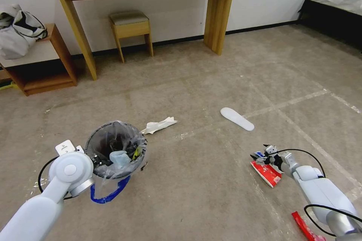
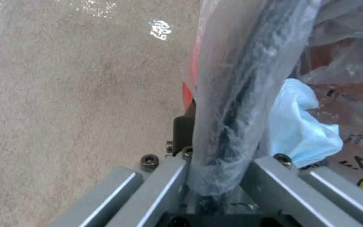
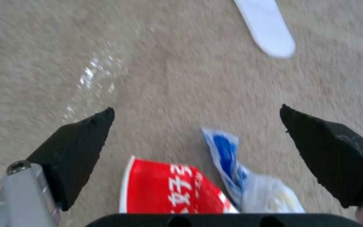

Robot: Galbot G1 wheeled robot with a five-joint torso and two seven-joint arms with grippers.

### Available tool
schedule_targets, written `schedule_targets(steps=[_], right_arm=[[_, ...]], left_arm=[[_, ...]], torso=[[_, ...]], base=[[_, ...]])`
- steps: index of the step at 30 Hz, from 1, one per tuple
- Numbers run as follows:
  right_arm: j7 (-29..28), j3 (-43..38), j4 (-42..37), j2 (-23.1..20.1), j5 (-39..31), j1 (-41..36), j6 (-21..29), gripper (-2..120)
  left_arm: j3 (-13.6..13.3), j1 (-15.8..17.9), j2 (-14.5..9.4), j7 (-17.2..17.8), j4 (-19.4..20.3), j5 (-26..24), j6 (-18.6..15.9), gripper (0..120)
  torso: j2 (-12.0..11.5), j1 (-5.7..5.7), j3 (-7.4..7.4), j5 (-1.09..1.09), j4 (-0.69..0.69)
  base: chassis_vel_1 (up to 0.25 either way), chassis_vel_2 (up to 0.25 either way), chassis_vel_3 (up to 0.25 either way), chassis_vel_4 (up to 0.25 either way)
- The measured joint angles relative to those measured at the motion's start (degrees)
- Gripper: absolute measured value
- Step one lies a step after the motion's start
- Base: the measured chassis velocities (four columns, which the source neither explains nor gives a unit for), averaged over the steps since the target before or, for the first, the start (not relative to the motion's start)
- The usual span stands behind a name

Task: Pick up the trash bin and place the garbage on the floor into it.

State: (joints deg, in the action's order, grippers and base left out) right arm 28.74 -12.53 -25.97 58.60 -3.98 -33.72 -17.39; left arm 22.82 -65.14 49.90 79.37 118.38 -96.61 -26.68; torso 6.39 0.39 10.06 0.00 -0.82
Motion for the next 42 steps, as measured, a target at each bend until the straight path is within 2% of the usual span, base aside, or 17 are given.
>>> schedule_targets(steps=[18,28,42], right_arm=[[-3.0,-0.1,1.8,-0.5,-1.5,-1.0,5.4,100],[-3.1,-0.2,2.2,-0.4,-1.8,-2.1,7.1,100],[-4.6,-0.2,4.0,0.5,-1.8,-1.9,8.2,100]], left_arm=[[0.2,-0.6,-0.4,0.8,1.3,-0.1,0.2,0],[0.5,-1.3,-1.1,1.1,2.2,-0.2,0.3,0],[0.3,-1.4,-0.8,1.5,2.8,-0.1,0.4,0]], torso=[[0.0,0.00,0.00,0.01,0.00],[0.0,0.00,0.00,0.00,0.00],[0.0,0.00,0.00,0.00,0.00]], base=[[0.000,0.000,0.000,0.000],[0.000,0.000,0.000,0.000],[0.000,0.000,0.000,0.000]])
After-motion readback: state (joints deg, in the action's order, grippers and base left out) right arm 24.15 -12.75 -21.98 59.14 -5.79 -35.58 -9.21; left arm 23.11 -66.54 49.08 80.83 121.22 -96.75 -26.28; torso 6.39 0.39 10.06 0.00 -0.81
